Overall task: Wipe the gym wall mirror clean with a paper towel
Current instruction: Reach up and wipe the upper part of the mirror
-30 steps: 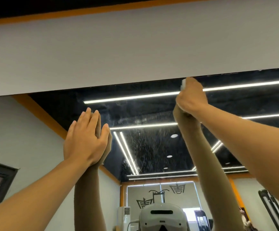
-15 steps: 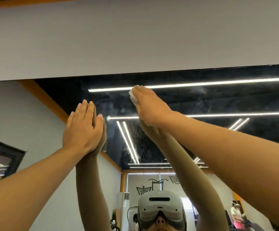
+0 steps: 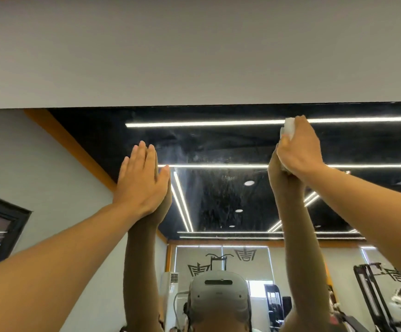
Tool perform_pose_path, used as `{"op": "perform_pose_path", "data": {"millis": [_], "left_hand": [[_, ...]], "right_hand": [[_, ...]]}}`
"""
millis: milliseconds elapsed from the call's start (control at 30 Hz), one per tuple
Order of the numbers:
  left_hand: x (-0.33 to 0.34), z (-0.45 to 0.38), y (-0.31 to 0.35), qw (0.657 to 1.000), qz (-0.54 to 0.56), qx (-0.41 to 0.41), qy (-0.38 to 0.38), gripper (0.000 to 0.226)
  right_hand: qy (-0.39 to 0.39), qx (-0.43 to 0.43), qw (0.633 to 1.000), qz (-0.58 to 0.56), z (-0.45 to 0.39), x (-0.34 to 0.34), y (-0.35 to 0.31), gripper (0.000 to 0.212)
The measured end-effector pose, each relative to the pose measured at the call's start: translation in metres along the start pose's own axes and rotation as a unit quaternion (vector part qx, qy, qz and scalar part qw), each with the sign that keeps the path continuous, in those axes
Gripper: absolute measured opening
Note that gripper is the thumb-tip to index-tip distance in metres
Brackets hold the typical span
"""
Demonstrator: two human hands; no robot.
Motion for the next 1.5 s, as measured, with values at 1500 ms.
{"op": "perform_pose_path", "data": {"millis": [1500], "left_hand": [[-0.027,0.029,-0.098,0.998,0.020,0.056,0.017,0.073]], "right_hand": [[-0.367,-0.454,0.808,0.078,0.151,0.148,-0.147,0.052]]}}
Point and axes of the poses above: each hand's wrist, its own z-axis away from the middle knuckle, its own x-axis out of the palm, y = z × x, the point moved 4 cm from there along -z, towards the middle knuckle, and after that the axes turned 3 degrees about -z, right-handed, at the moved point
